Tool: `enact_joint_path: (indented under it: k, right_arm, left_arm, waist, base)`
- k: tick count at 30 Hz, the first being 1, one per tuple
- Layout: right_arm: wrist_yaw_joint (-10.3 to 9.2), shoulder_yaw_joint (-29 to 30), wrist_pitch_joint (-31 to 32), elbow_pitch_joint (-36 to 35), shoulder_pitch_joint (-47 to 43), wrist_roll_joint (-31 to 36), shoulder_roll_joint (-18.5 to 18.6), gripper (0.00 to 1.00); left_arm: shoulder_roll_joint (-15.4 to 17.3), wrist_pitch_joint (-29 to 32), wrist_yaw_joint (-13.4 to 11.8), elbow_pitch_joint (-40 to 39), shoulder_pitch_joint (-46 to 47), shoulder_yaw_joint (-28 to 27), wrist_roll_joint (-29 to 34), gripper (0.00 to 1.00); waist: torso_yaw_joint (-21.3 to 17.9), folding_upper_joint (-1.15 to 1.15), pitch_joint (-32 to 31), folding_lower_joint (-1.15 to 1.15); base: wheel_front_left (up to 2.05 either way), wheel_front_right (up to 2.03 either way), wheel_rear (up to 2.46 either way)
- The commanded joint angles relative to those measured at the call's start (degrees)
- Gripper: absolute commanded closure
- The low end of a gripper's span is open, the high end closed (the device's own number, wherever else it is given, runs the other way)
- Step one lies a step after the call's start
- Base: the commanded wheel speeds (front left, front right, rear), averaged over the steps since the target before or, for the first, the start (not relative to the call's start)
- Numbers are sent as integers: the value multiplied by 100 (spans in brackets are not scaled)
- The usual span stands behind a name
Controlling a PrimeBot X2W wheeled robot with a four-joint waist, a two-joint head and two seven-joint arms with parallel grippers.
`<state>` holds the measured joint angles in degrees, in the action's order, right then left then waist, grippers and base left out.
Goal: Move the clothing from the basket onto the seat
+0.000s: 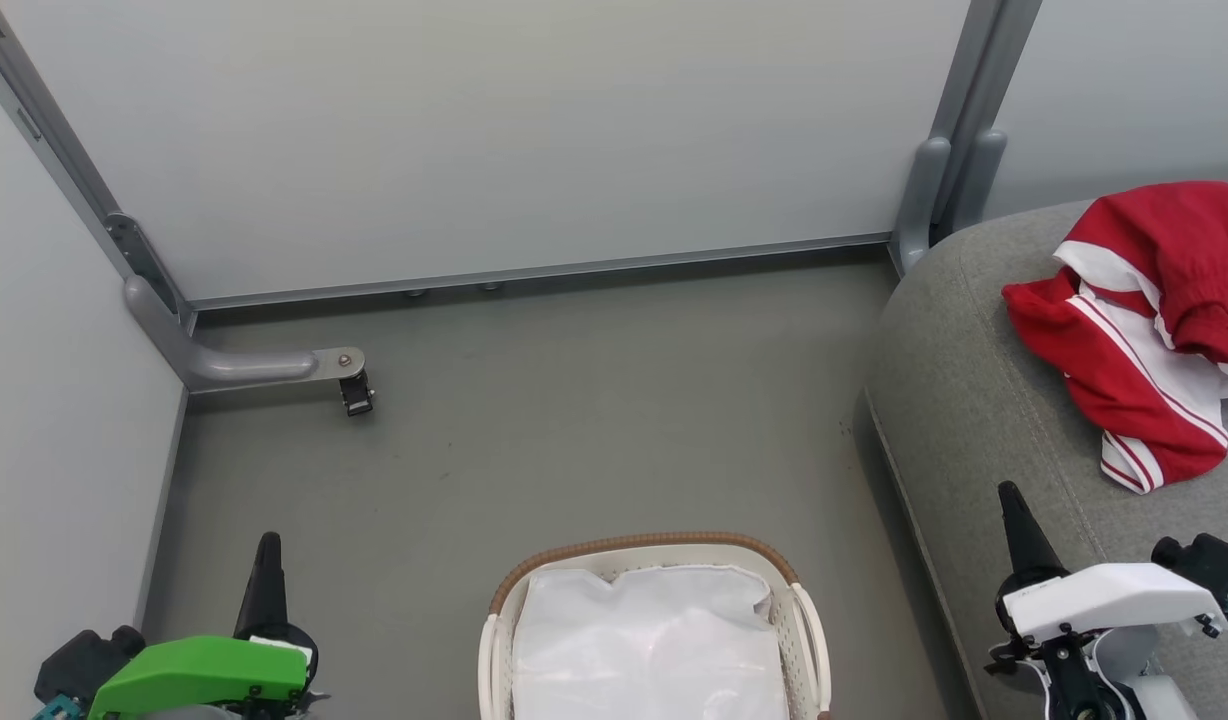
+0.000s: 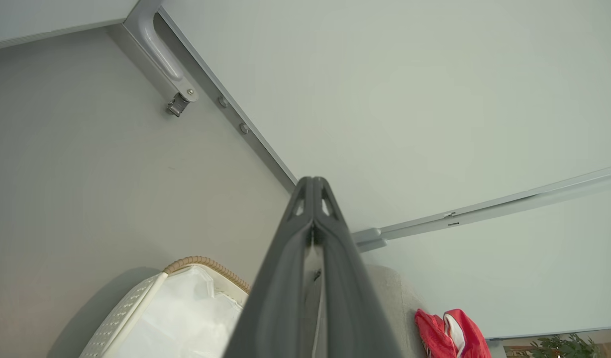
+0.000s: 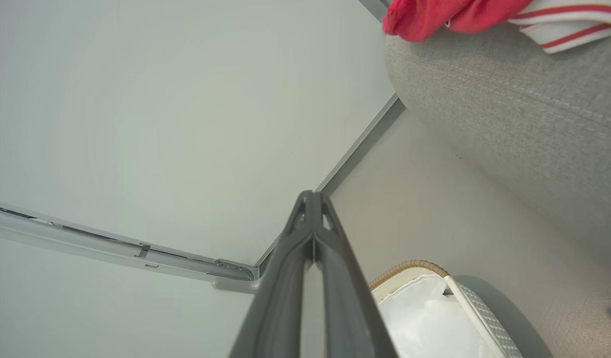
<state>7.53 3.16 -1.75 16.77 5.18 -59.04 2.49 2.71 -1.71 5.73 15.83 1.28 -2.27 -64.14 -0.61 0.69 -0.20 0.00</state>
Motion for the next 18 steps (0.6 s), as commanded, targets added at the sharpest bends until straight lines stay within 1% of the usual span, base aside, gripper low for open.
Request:
enact_joint_path:
  k: [1,18]
  right_arm:
    - [-4,33,41,-82,98,-175,34,100]
    - [-4,137,297,-143,128,-1180,40,100]
  left_arm:
    - [21,35,38,-64,162,-51,-145,100]
    - [23,293,93,-96,299,-176,-999,100]
  waist:
    - [1,-33,0,0]
    - [17,-43,7,0]
  base:
    - [0,0,0]
    - [0,0,0]
